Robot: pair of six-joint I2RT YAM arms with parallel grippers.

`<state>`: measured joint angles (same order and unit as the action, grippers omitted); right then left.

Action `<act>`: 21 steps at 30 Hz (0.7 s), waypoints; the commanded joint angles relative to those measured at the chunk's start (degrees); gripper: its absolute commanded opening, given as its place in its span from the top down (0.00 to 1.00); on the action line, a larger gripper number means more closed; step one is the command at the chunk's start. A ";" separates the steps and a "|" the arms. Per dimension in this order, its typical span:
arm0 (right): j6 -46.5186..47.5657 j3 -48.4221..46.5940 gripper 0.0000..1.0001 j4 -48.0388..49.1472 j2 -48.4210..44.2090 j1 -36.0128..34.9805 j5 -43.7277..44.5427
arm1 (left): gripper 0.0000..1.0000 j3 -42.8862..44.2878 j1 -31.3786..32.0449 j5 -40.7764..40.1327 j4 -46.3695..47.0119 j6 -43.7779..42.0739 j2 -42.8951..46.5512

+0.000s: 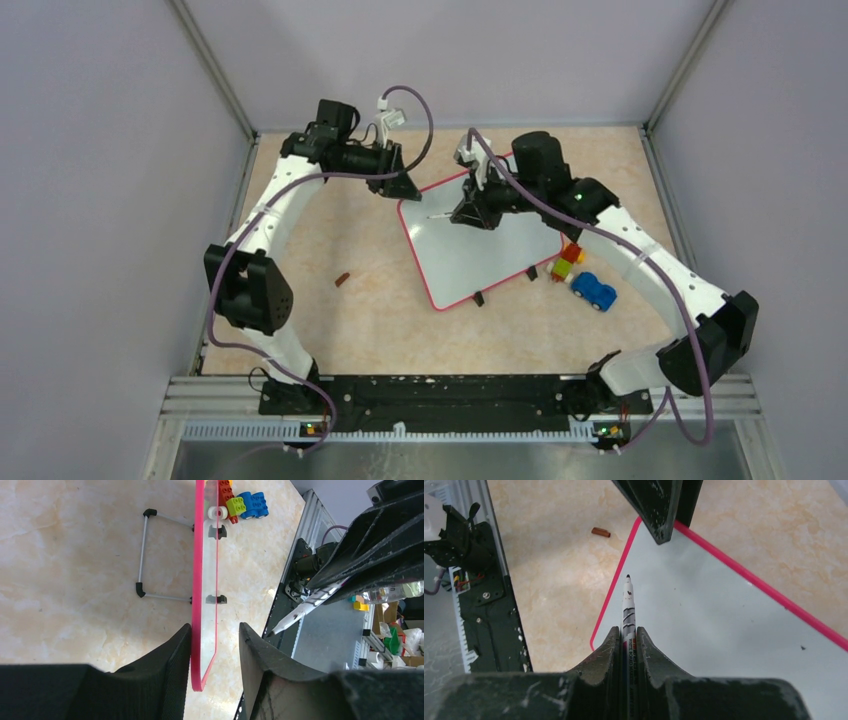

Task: Write a sentence on the whiteboard
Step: Hold the whiteboard on the whiteboard stand.

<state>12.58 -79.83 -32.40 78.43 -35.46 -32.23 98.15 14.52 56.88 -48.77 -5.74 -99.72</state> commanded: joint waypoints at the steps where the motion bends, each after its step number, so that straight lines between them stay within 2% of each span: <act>1: -1.20 -3.74 1.00 5.82 1.89 -3.38 7.83 | 0.57 -1.44 -0.70 2.65 2.70 0.29 1.64; 16: -0.85 -0.96 1.00 8.47 2.84 -6.31 12.37 | 0.87 -2.06 -0.64 1.73 4.13 1.29 0.76; 21: -0.41 -1.02 1.00 8.49 3.52 -7.11 13.31 | 0.92 -2.06 -0.64 1.64 4.21 1.31 0.50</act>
<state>12.19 -80.62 -26.06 81.28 -41.30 -20.36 96.12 13.89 57.47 -46.39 -4.62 -99.61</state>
